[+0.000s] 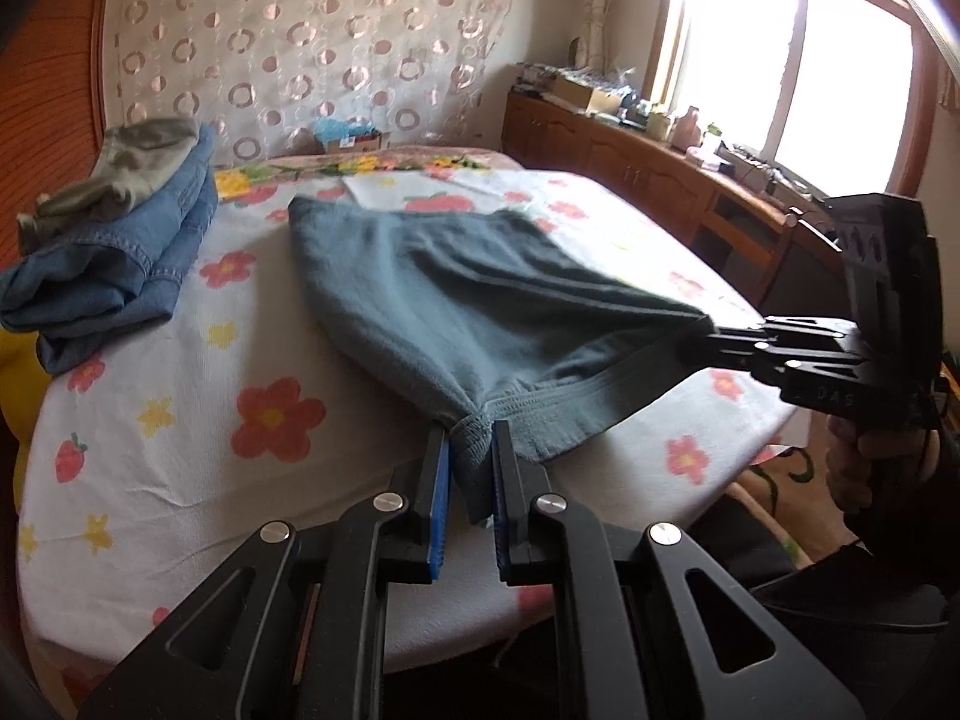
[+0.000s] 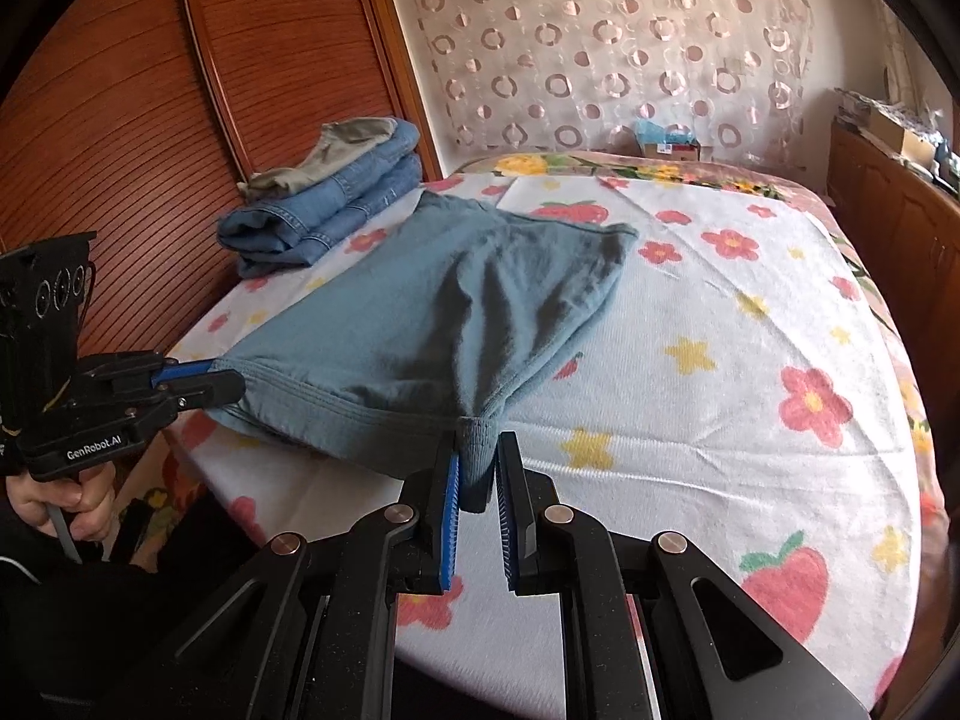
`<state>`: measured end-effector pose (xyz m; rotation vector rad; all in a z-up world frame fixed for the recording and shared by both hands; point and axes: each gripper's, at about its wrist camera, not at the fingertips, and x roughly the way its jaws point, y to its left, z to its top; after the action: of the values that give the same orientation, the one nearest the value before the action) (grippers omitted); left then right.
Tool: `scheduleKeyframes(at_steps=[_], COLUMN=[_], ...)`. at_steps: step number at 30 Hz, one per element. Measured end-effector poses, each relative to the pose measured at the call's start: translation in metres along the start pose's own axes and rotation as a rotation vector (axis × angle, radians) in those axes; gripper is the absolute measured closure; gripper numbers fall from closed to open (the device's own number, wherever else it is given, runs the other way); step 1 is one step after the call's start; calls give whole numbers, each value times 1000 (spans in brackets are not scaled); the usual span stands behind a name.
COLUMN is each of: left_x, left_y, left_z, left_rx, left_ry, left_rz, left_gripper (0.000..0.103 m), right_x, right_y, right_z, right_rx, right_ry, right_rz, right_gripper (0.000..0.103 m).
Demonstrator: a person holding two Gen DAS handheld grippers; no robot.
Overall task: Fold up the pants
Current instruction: 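Carry the held edge over the shorts and lower it with both grippers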
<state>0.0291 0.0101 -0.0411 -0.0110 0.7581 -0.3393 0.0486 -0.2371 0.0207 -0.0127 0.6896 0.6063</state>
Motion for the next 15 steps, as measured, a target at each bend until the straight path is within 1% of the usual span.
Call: scheduleKeyframes(at_steps=[4,6,9,12,15], left_x=[-12,-16,-13,-8,1], left_y=[-2,-1,5,11,19], left_z=[5,7,14,23,37], left_rx=[3,6,-4,-14,-15], left_ry=[-16,-30,-35,-44,-51], left_rz=[-19,-17,-16,-14,-1], left_gripper=[90,90,90,90,90], right_x=[-14,-19,-24,-19,-7], right_y=[7,10,8,1,-6], right_z=[-1,-1,3,11,25], right_rx=[-11,-16,-21,-9,7], right_ry=[-7,-15,-36,-61,-80], right_rz=[20,26,15,9,4], right_gripper=[92,92,92,92,92])
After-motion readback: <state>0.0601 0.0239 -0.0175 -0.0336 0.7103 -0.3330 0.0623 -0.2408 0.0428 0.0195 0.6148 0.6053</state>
